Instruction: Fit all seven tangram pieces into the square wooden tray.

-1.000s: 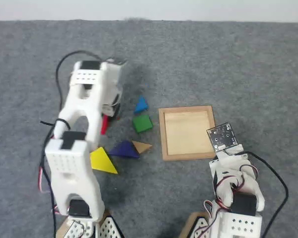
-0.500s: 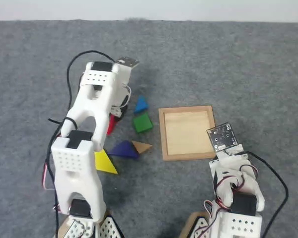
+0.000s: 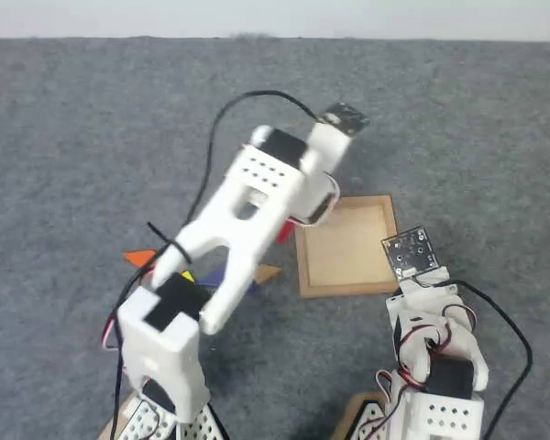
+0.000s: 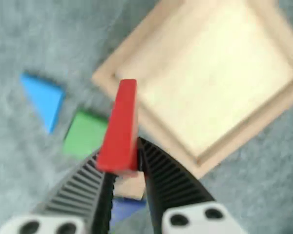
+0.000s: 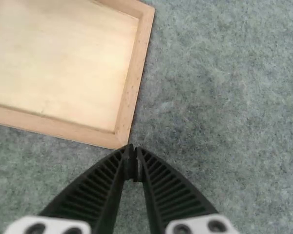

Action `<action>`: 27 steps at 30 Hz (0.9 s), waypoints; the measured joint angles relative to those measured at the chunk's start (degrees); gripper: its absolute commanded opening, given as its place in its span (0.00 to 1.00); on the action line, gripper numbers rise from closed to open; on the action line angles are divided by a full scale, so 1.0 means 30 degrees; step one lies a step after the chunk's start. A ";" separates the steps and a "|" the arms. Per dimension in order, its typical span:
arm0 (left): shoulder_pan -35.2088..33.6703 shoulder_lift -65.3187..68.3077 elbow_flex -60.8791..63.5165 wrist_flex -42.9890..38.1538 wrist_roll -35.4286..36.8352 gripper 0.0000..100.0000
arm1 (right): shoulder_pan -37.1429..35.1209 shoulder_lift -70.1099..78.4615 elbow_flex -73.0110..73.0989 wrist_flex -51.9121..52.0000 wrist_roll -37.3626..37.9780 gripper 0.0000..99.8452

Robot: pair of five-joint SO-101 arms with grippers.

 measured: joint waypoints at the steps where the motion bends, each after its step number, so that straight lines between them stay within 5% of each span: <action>1: 0.0264 0.0469 0.0000 -0.0322 0.0088 0.01 | 0.0000 0.0000 0.0000 0.0000 0.0000 0.01; 9: 0.2403 0.2403 0.0000 -0.2051 0.0615 0.01 | 0.0000 0.0000 0.0000 0.0000 0.0000 0.01; 16: 0.2432 0.3282 0.0000 -0.2286 0.1084 0.15 | 0.0000 0.0000 0.0000 0.0000 0.0000 0.01; 27: 0.2579 0.0879 0.0000 -0.1143 0.1055 0.16 | 0.0000 0.0000 0.0000 0.0000 0.0000 0.01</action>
